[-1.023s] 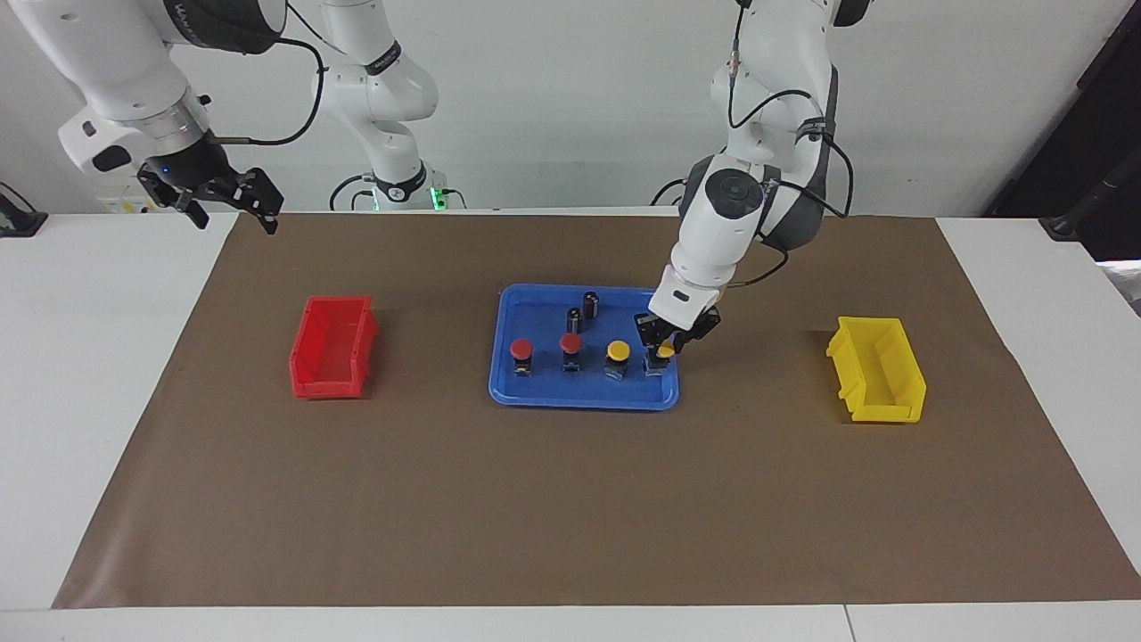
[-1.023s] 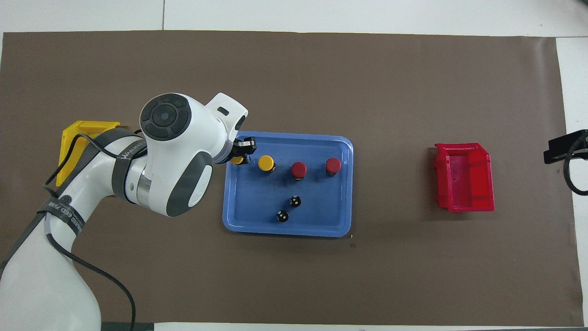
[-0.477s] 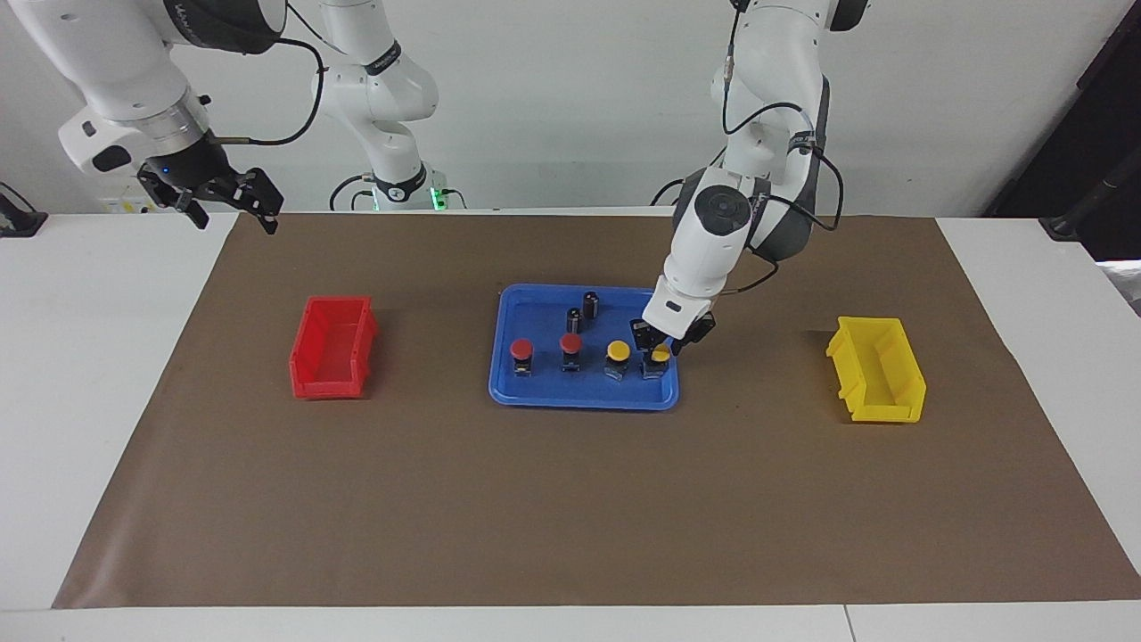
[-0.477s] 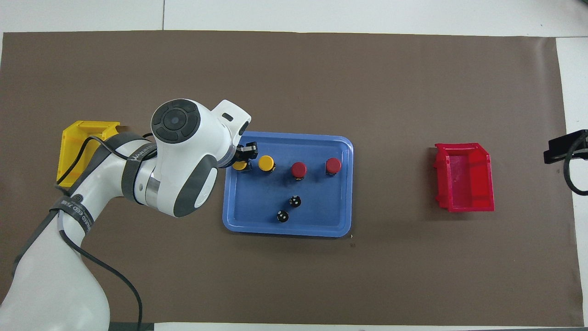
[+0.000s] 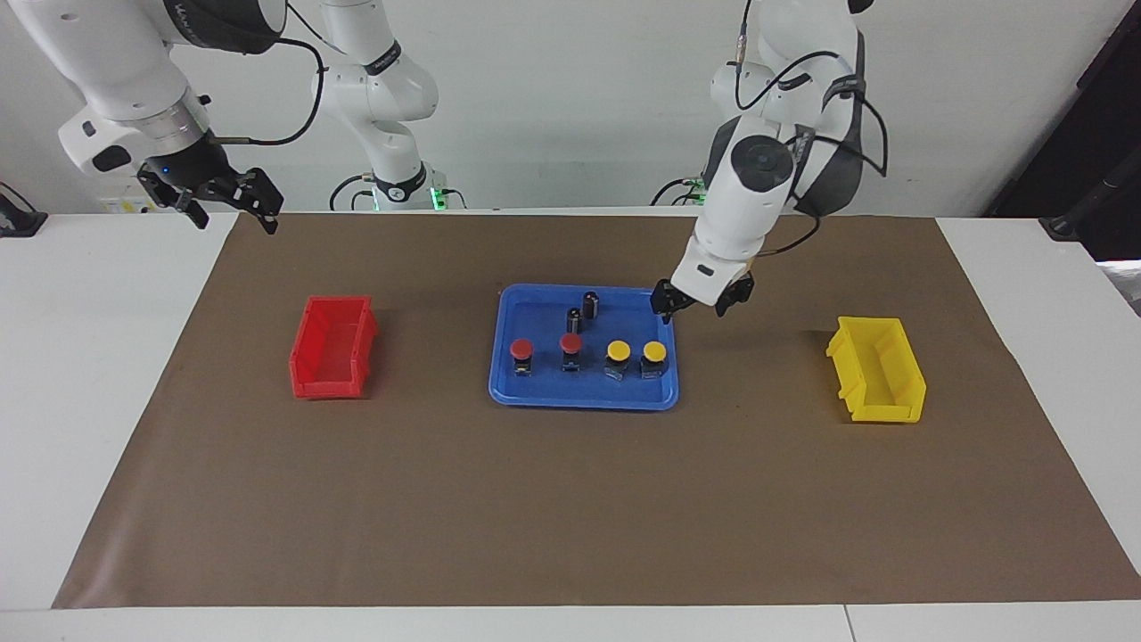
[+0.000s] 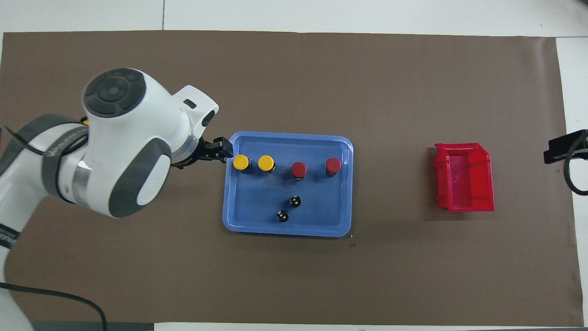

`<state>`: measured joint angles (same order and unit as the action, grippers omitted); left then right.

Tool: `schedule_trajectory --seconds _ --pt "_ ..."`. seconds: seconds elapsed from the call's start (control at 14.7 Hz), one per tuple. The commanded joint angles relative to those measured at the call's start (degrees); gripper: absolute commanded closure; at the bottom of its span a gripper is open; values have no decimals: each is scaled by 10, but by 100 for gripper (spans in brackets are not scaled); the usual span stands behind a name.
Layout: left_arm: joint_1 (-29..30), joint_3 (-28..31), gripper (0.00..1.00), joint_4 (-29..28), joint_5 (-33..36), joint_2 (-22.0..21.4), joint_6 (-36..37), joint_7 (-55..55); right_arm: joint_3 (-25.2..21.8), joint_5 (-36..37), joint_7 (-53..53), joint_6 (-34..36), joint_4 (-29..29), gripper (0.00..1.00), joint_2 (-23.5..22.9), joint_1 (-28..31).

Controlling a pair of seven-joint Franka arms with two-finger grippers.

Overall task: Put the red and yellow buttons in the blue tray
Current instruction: 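Lower the yellow button into the tray and open the left gripper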

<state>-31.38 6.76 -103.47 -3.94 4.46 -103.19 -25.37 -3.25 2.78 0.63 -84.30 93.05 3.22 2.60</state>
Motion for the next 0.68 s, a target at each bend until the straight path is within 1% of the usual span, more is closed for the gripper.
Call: schedule_trajectory --seconds 0.0,0.07,0.2,0.27,0.41,0.61 --pt "72 0 0 5 7 -56 57 104 1 -4 8 -3 15 0 14 1" --pt "98 0 0 17 11 -67 84 146 1 -4 9 -3 15 0 13 1" --pt "145 0 0 52 33 -72 139 246 1 -4 8 -3 15 0 14 1" --pt "167 0 0 65 36 -73 145 281 1 -4 8 -4 15 0 14 1" --pt "202 0 0 81 36 -73 149 294 1 -4 9 -3 15 0 14 1" --pt "211 0 0 83 38 -73 143 310 1 -4 8 -4 15 0 14 1"
